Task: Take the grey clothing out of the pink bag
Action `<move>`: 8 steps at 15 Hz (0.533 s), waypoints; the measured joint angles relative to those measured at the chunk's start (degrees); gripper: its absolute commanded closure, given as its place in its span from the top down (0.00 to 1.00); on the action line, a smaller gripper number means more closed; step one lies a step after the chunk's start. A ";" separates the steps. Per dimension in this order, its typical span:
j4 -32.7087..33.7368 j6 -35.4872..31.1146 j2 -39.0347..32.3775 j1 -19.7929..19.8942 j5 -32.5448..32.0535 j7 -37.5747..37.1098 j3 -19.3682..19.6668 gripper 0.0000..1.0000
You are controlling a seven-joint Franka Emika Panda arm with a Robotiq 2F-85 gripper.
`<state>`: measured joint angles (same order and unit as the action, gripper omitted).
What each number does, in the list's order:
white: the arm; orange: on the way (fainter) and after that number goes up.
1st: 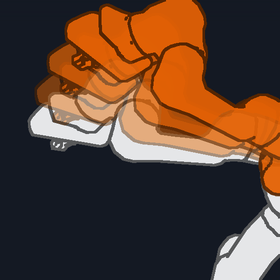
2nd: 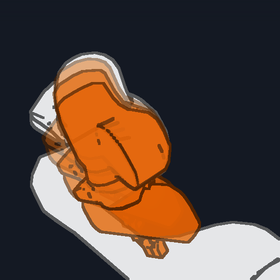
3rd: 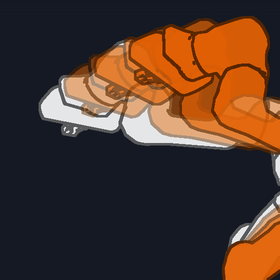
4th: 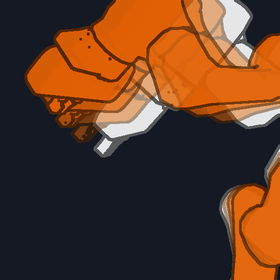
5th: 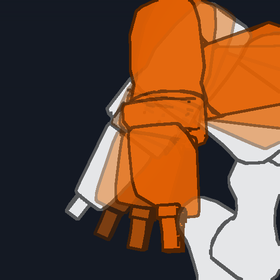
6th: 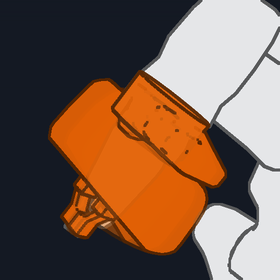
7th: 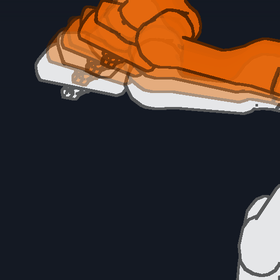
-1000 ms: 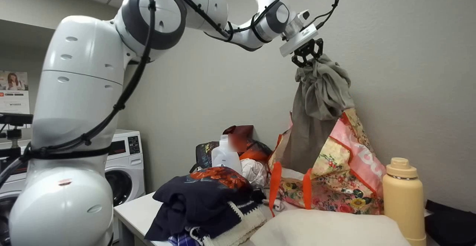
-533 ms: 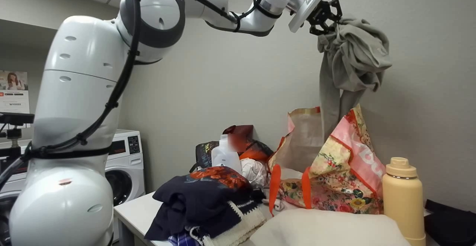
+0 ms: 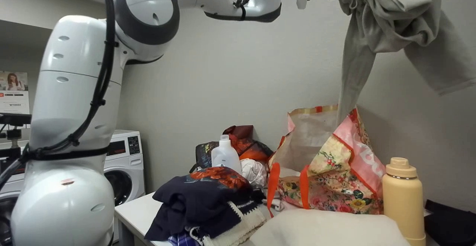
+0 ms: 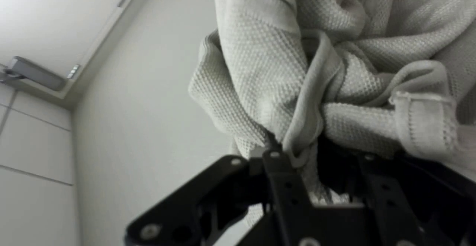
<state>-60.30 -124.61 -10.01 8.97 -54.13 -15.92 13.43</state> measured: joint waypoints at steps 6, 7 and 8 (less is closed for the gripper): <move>-2.34 11.97 3.07 -2.48 -21.78 -12.98 0.71 0.19; -4.08 12.27 3.90 -2.80 -22.48 -13.08 0.64 0.19; -5.88 12.27 4.68 -3.04 -22.54 -13.08 0.55 0.19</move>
<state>-66.18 -112.34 -5.33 5.93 -76.67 -29.00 13.98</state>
